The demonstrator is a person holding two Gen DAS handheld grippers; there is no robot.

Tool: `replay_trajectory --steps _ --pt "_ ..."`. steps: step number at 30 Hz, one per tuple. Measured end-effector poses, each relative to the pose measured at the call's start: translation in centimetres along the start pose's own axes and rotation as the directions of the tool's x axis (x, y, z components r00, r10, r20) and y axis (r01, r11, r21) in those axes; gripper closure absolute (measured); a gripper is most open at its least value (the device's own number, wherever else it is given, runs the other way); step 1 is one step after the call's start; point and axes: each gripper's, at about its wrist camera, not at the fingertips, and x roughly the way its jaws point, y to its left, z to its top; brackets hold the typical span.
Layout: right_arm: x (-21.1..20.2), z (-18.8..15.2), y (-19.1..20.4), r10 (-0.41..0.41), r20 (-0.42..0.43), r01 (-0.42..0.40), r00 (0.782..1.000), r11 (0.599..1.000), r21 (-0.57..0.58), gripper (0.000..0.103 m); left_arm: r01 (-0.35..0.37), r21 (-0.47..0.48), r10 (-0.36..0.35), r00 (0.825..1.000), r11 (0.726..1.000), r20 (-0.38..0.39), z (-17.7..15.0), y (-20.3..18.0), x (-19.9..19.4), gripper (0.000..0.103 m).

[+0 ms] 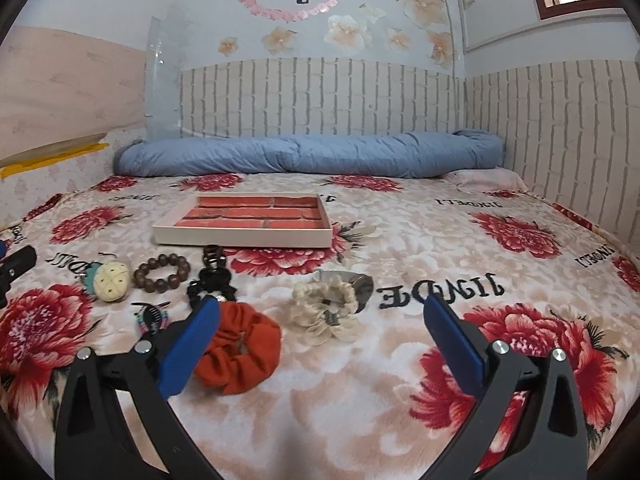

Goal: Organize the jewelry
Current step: 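Grasp the plush pineapple with the left tool while the right tool grasps the cream scrunchie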

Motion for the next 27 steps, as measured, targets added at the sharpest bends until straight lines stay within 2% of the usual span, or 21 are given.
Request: replay_trajectory --steps 11,20,24,27 --pt "2.7 0.9 -0.2 0.060 -0.032 -0.059 0.998 0.998 0.024 0.004 0.055 -0.001 -0.055 0.993 0.998 -0.100 0.9 -0.4 4.0 0.005" --pt "6.5 0.4 -0.7 0.103 -0.132 -0.099 0.986 0.994 0.034 0.005 0.065 -0.009 -0.065 0.985 0.998 -0.157 0.8 -0.4 7.0 0.005" --pt "7.7 1.1 -1.0 0.103 -0.137 -0.101 0.985 0.995 0.020 0.011 0.085 -0.048 -0.093 0.977 0.995 -0.193 0.9 0.2 8.4 0.005" --pt "8.9 1.3 -1.4 0.105 -0.164 -0.103 0.981 0.994 0.021 0.022 0.092 -0.045 -0.099 0.971 0.995 -0.217 0.8 0.2 9.4 0.005"
